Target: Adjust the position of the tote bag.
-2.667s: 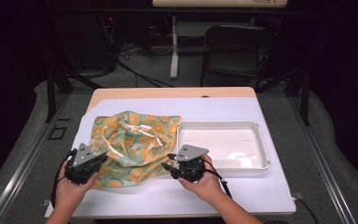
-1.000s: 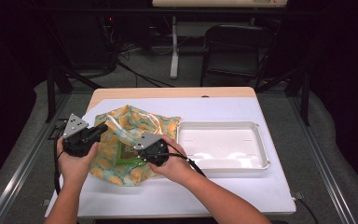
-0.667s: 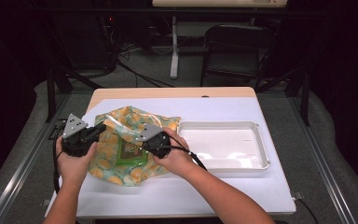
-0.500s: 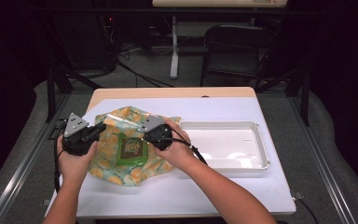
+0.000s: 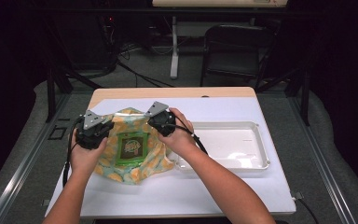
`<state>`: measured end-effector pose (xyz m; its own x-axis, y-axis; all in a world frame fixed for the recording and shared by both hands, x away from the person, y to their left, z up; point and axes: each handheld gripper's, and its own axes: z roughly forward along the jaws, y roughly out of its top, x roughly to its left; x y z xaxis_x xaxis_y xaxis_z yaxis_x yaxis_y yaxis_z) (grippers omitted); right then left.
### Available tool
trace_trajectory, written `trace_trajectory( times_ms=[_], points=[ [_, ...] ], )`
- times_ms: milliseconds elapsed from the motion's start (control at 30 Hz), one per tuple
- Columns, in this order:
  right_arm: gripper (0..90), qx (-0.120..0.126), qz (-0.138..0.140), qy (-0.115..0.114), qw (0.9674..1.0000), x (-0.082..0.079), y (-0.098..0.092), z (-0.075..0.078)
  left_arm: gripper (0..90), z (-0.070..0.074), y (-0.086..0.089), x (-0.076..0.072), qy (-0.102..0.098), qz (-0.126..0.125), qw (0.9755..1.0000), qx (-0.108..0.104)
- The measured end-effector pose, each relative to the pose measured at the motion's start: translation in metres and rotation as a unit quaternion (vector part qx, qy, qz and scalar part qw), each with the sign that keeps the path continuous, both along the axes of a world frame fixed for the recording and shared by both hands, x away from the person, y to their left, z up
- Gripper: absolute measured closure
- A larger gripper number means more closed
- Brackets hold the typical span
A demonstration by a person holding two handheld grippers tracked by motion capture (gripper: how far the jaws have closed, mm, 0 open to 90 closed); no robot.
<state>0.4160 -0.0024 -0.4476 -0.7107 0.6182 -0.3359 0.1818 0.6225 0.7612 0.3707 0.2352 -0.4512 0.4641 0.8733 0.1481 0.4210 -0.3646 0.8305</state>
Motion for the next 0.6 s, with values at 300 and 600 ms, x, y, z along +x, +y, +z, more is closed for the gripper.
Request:
trace_trajectory(
  times_ms=[300, 600],
  points=[
    [89.8, -0.015, -0.022, 0.013, 0.9996, 0.014, 0.002, -0.014, 90.0, -0.019, -0.005, 0.017, 0.034, -0.003, 0.999, 0.03],
    [88.3, -0.038, -0.009, 0.025, 0.9989, 0.011, 0.01, -0.033, 90.0, -0.04, 0.0, 0.022, 0.067, -0.001, 0.9969, 0.041]
  ],
)
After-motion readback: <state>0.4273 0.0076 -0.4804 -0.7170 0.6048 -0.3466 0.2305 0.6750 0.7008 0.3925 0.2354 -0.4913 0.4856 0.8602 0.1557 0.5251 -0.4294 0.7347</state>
